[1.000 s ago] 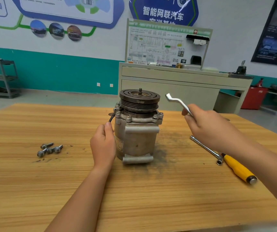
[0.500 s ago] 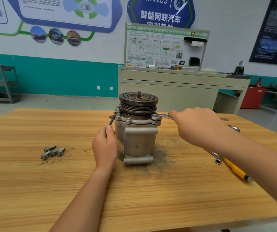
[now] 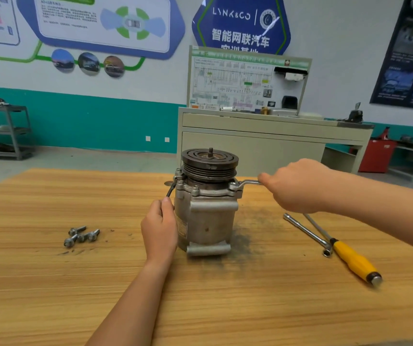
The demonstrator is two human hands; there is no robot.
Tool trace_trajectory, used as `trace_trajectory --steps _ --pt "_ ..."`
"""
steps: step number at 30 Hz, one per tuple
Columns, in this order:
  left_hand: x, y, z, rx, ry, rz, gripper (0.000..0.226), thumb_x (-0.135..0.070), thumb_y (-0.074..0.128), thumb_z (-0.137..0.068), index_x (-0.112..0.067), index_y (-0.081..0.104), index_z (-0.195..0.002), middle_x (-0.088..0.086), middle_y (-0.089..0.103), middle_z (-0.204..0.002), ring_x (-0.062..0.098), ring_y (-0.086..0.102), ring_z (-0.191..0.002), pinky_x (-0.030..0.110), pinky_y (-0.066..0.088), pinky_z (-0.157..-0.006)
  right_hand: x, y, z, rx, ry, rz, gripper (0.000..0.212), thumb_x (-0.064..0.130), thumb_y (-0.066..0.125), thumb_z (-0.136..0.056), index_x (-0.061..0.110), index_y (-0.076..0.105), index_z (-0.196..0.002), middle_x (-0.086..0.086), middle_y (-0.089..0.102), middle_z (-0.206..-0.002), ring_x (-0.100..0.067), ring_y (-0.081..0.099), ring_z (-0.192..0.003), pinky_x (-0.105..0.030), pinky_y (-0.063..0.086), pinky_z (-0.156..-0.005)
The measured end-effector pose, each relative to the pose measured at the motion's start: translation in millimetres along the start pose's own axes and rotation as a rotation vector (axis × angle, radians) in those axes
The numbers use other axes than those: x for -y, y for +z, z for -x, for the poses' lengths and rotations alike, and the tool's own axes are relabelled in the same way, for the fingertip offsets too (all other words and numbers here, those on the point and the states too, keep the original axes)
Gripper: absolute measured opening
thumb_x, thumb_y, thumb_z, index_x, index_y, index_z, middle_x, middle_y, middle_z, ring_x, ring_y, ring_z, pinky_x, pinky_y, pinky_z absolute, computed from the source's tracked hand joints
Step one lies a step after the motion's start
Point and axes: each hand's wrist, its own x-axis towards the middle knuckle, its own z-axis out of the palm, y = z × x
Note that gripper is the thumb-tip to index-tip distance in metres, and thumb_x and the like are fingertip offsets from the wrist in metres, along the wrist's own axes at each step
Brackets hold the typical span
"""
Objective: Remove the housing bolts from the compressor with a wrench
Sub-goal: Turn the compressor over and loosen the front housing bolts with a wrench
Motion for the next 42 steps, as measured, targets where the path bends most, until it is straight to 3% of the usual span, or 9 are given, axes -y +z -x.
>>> trace_trajectory --steps 6,10,12,17,22,25,28,33,42 --pt "0 1 -2 0.003 -0.026 0.025 0.036 -0.018 0.042 -0.098 -0.01 0.044 -0.063 -0.003 0.035 -0.053 0.003 0.033 -0.047 0.021 0.025 -0.047 -9 9 -44 -0.062 -0.016 0.036 0.045 0.0 0.034 -0.093 0.02 0.035 -0.132 0.003 0.037 -0.064 -0.012 0.033 -0.051 -0.023 0.027 -0.047" --pt "2 0 -3 0.008 -0.016 0.03 0.036 -0.018 0.042 -0.098 -0.011 0.045 -0.063 -0.004 0.036 -0.053 0.001 0.035 -0.048 0.02 0.026 -0.047 -1 34 -66 -0.268 -0.026 -0.063 0.044 0.0 0.044 -0.09 0.015 0.037 -0.131 -0.002 0.064 -0.107 -0.022 0.059 -0.093 -0.032 0.039 -0.093" --pt "1 0 -3 0.005 -0.009 0.029 0.035 -0.018 0.042 -0.098 -0.008 0.047 -0.065 -0.003 0.036 -0.054 0.002 0.035 -0.048 0.02 0.027 -0.047 2 42 -70 -0.306 0.001 -0.09 0.043 0.0 0.045 -0.09 0.013 0.039 -0.13 -0.003 0.063 -0.114 -0.023 0.058 -0.103 -0.033 0.035 -0.1" --pt "2 0 -3 0.0 -0.011 0.021 0.035 -0.019 0.042 -0.098 -0.009 0.047 -0.065 -0.003 0.037 -0.055 0.005 0.033 -0.049 0.02 0.026 -0.048 4 49 -38 -0.532 0.234 -0.515 0.033 0.014 0.039 -0.098 0.006 0.042 -0.129 -0.002 0.05 -0.073 -0.022 0.047 -0.062 -0.033 0.037 -0.053" --pt "0 1 -2 0.001 -0.012 0.011 0.036 -0.018 0.041 -0.099 -0.013 0.045 -0.063 -0.003 0.037 -0.055 0.01 0.033 -0.054 0.021 0.026 -0.048 7 40 20 -0.716 0.012 -0.531 0.034 0.011 0.048 -0.091 -0.001 0.053 -0.122 -0.004 0.058 -0.059 -0.021 0.048 -0.038 -0.025 0.037 -0.031" --pt "0 1 -1 0.001 -0.008 0.006 0.035 -0.018 0.04 -0.099 -0.011 0.046 -0.065 -0.003 0.037 -0.055 0.012 0.033 -0.055 0.022 0.025 -0.05 9 40 38 -0.501 -0.01 -0.385 0.043 0.021 0.041 -0.097 0.014 0.037 -0.139 -0.005 0.066 -0.08 -0.024 0.06 -0.057 -0.036 0.051 -0.047" --pt "-1 0 -1 0.004 -0.003 -0.001 0.034 -0.018 0.04 -0.099 -0.005 0.048 -0.069 -0.001 0.037 -0.056 0.013 0.033 -0.055 0.022 0.025 -0.05 11 43 41 -0.352 0.093 -0.279 0.049 0.026 0.032 -0.098 0.03 0.01 -0.142 0.004 0.06 -0.091 -0.018 0.057 -0.072 -0.028 0.046 -0.055" --pt "0 0 -1 0.001 0.002 -0.01 0.034 -0.018 0.04 -0.099 -0.003 0.048 -0.07 -0.001 0.036 -0.056 0.014 0.033 -0.055 0.023 0.024 -0.049 15 37 32 -0.307 0.193 -0.346 0.04 0.023 0.034 -0.097 0.031 0.022 -0.135 0.007 0.046 -0.069 -0.008 0.038 -0.053 -0.024 0.023 -0.04" --pt "0 1 -1 0.009 0.0 -0.012 0.036 -0.019 0.04 -0.099 0.001 0.05 -0.071 -0.001 0.037 -0.056 0.012 0.032 -0.055 0.027 0.025 -0.051 18 30 32 -0.211 0.22 -0.345 0.037 0.023 0.033 -0.098 0.028 0.028 -0.134 0.007 0.044 -0.065 -0.009 0.041 -0.055 -0.024 0.03 -0.042"
